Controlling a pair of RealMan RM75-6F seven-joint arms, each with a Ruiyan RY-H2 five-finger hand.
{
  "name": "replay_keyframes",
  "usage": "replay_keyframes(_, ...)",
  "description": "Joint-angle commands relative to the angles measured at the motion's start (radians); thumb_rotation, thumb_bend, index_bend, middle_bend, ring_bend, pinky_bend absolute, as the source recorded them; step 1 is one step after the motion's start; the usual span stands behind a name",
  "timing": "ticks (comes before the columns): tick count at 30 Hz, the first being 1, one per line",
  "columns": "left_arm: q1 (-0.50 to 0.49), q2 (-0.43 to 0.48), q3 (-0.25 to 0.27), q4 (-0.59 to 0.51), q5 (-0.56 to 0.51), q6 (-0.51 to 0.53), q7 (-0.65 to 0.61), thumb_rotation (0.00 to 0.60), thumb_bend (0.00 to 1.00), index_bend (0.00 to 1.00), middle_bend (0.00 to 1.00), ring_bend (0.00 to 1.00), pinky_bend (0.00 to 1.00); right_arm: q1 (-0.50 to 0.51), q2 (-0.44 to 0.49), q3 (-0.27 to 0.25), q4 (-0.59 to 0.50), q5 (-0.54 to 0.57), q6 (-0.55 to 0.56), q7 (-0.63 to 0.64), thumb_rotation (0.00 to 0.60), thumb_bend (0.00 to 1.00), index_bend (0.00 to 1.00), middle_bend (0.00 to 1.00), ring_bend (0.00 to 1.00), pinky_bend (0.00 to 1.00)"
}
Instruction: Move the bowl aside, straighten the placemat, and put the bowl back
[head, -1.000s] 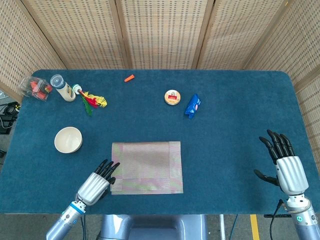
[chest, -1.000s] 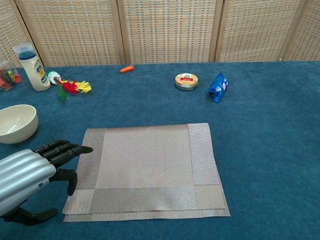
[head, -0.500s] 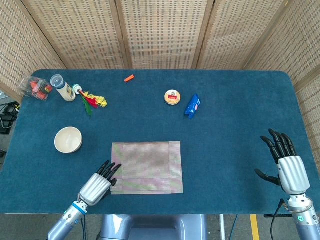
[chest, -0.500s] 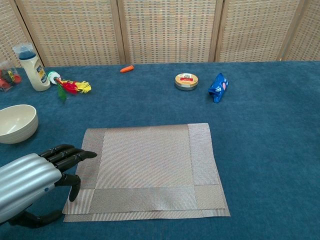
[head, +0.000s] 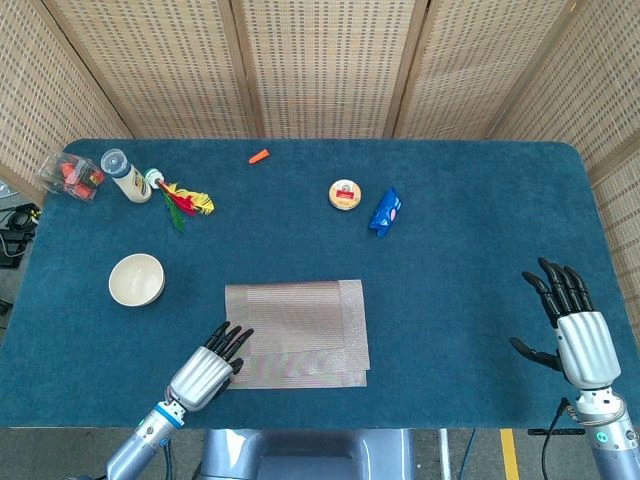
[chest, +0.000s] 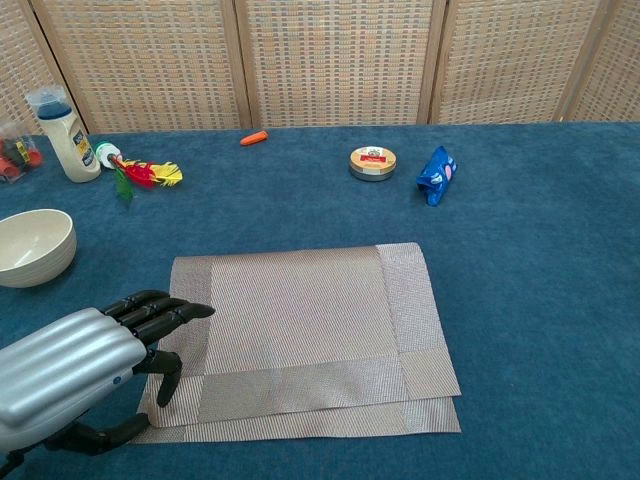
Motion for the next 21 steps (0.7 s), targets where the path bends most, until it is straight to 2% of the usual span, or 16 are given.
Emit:
replay_keyframes(1, -0.003, -0.002, -0.006, -0.002, -0.002, 0.0, 0.006, 0.6, 0.4, 0.51, 0.0, 0.0, 0.0, 0.0, 0.0, -0.001, -0.001, 0.0, -0.001, 0.0, 0.6, 0.13, 0.16, 0.0, 0.0, 0.0)
replay_keyframes(12, -0.009, -0.015, -0.01, 0.005, -0.023, -0.023, 0.022, 0.6, 0.46, 0.52, 0.0, 0.0, 0.0, -0.001, 0.005, -0.001, -0.006, -0.003, 0.002, 0.008, 0.6, 0.13, 0.16, 0.0, 0.0, 0.0)
replay_keyframes(21, -0.011, -0.023, -0.007, 0.007, -0.025, -0.024, 0.019, 0.6, 0.58, 0.54, 0.0, 0.0, 0.0, -0.001, 0.007, -0.002, -0.008, -0.005, 0.002, 0.012, 0.6, 0.13, 0.16, 0.0, 0.0, 0.0)
